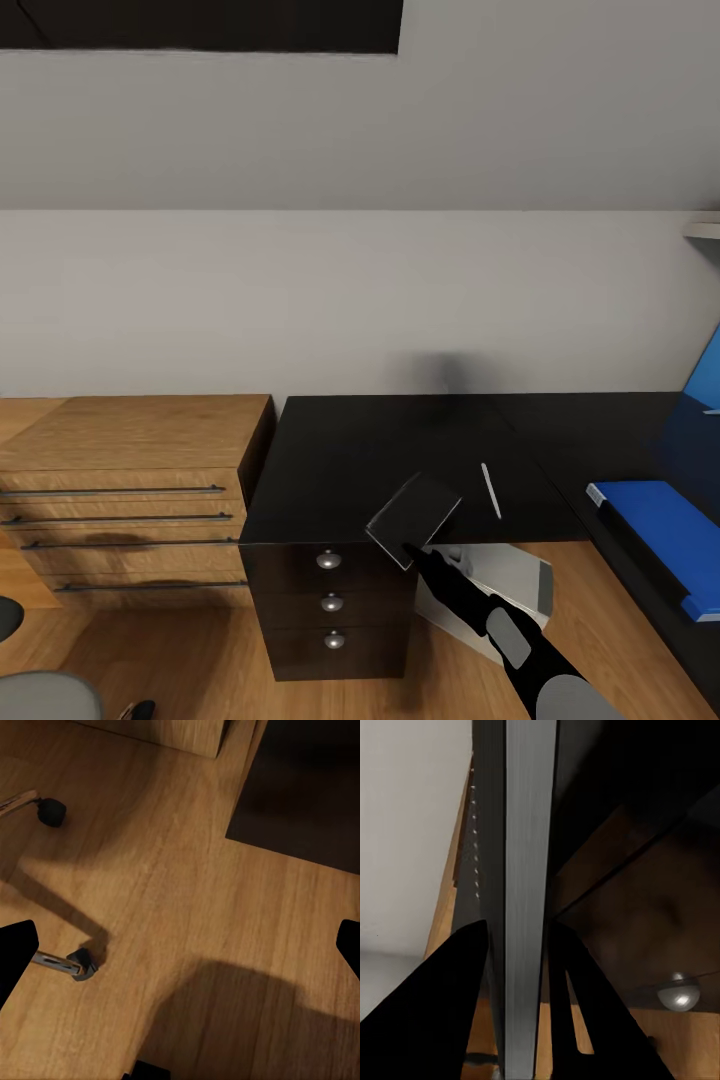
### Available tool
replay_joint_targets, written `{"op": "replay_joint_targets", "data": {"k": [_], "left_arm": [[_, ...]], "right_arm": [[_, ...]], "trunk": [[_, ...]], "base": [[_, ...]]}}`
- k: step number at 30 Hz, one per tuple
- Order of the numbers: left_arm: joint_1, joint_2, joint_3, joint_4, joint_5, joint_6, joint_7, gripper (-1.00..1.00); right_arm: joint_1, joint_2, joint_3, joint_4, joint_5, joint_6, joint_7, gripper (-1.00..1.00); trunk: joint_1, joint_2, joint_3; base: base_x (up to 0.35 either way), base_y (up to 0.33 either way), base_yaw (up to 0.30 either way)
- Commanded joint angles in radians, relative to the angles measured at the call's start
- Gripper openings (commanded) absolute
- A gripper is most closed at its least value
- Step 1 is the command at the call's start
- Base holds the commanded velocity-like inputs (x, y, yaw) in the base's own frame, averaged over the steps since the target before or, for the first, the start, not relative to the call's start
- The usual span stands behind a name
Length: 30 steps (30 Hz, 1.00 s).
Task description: In the bedroom, organize the workspace by keeping the computer under the desk, ensuring the monitor is on the desk, placing the keyboard on the desk next to the monitor, placing the mouse on the desk next to the keyboard, moving the folder from the swivel chair onto the desk next to the mouse, stacking the notebook on top of the folder with the pen on top of the notebook, and positioning the swivel chair next to the desk.
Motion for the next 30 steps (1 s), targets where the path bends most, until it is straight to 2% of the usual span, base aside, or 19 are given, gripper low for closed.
{"op": "replay_joint_targets", "data": {"k": [1, 19, 30], "left_arm": [[0.001, 0.000, 0.000, -0.002, 0.008, 0.000, -0.002, 1.00], [0.001, 0.000, 0.000, -0.002, 0.008, 0.000, -0.002, 1.00], [0.001, 0.000, 0.000, -0.002, 0.008, 0.000, -0.002, 1.00]], "right_arm": [[0.000, 0.000, -0.004, 0.001, -0.003, 0.008, 0.000, -1.00], [0.000, -0.001, -0.004, -0.001, -0.004, 0.008, 0.001, -1.00], [0.000, -0.004, -0.005, -0.004, -0.004, 0.007, 0.002, -1.00]], "trunk": [[0.000, 0.000, -0.001], [0.000, 0.000, -0.001], [-0.042, 0.077, 0.034]], "base": [[0.000, 0.000, 0.000], [0.000, 0.000, 0.000], [0.000, 0.000, 0.000]]}}
